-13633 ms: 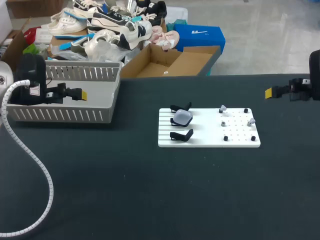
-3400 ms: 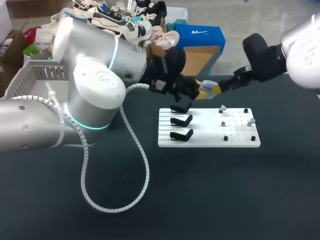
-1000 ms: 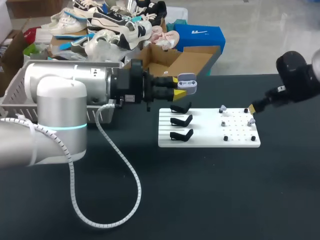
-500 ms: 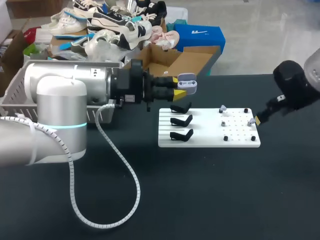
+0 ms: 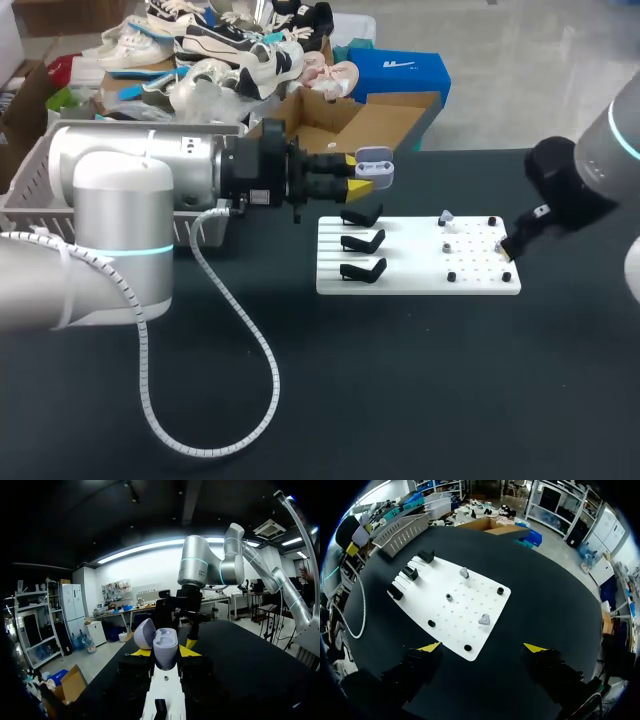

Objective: Pick up each earbud case from the left stands, insert the matching earbuds, close the lid, and place the case in the box.

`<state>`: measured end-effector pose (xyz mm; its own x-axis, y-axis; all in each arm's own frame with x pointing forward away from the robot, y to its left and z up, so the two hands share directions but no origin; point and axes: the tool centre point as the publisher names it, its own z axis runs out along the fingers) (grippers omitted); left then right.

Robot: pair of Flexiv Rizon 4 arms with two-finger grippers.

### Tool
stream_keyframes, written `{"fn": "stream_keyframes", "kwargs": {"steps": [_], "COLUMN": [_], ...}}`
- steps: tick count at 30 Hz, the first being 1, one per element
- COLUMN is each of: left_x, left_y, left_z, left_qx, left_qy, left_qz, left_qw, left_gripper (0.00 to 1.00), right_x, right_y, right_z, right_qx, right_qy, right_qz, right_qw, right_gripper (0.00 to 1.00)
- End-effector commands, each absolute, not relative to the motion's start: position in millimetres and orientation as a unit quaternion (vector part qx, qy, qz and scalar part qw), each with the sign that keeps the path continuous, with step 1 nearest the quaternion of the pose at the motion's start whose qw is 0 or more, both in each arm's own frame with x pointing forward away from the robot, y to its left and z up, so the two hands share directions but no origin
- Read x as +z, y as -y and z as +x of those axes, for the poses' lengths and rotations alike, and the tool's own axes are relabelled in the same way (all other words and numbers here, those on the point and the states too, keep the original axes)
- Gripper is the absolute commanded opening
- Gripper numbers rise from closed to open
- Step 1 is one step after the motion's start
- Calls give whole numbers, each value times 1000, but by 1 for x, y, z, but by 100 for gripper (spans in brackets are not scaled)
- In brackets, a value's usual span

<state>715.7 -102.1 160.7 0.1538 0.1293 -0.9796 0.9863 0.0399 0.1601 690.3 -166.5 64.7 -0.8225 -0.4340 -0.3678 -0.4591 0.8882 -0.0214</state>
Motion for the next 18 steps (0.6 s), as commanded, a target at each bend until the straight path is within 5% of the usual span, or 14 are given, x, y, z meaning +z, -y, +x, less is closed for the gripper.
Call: {"fn": "stream_keyframes", "kwargs": {"steps": [1,18], "left_x": [160,160], "left_y": [102,102], "left_z": [715,715], "left_qx": [-413,-413], "left_qy": [-501,-501], "left_qz": [554,554], "left_qw": [520,520], "left_gripper": [0,0], "right_x": [55,41], "right_y": [152,149], "right_z": [705,709], "right_qx": [-12,-51], "right_qy": [-960,-969], "right_qz": [-215,-159], "right_qw": [181,183], "right_gripper": [100,100]}}
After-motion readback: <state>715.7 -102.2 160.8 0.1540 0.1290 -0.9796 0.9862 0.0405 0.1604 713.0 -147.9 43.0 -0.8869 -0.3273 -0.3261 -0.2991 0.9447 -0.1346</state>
